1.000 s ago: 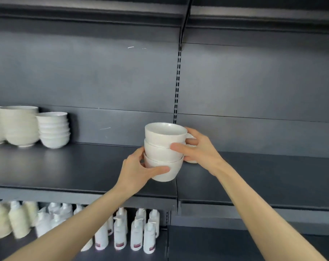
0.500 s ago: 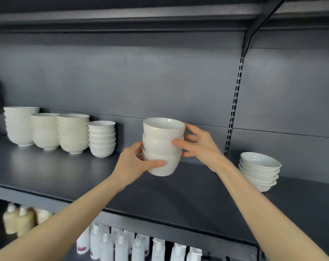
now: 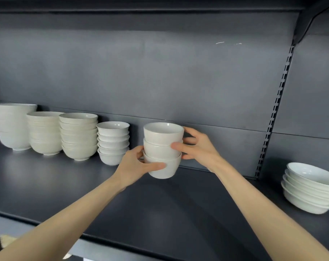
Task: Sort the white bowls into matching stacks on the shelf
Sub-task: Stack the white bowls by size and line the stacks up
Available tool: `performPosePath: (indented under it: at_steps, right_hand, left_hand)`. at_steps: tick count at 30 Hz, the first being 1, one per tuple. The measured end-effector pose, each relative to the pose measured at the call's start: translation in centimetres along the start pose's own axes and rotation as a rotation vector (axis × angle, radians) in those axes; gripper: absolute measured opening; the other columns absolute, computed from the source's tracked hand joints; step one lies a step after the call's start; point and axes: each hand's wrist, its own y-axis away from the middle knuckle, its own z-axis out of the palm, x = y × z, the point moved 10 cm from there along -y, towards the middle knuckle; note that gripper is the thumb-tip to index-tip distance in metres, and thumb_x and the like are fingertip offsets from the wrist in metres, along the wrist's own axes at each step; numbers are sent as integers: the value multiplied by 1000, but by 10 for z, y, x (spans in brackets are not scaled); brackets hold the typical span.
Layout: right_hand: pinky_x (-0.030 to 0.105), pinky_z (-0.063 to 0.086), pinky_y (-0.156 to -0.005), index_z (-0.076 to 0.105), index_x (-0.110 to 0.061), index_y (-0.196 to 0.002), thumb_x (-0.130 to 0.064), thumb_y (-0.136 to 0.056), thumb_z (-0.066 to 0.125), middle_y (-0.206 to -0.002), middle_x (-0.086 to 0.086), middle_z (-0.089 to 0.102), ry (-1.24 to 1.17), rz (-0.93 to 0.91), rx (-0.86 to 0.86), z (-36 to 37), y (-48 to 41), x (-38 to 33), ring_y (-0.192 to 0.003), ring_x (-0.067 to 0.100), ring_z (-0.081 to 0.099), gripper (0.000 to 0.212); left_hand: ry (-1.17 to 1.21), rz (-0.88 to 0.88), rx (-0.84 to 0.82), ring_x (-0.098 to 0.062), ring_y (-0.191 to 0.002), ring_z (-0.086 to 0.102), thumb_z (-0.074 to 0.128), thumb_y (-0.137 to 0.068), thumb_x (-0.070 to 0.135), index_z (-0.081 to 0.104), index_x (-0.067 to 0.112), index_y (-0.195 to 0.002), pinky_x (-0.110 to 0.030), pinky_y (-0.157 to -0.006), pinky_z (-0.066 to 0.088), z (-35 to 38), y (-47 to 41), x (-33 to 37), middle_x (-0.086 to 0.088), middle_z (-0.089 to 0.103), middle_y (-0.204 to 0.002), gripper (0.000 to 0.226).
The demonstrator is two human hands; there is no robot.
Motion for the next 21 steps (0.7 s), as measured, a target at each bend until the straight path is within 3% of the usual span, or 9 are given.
performPosePath:
  at_steps: [12,21]
  right_hand:
    - [37,59,-81,53,-26,-128,-14,-76,79,-102,2,72,5,138,178,66,-37,55,-97,15,69,59]
    - [30,60,-75,53,-30,-122,-9,-76,78,-97,-1,73,31,151,266,70,-45,66,-87,9,70,57]
  left_hand:
    - [29,-48,-236,3,-94,66,85,-67,11,61,18,-117,-12,-73,52,-43,-47,-75,12,71,-104,56]
    - [62,-48,-288,5,-99,62,87,-64,16,59,19,-122,-11,-72,50,-40,-70,-100,13,68,-111,65]
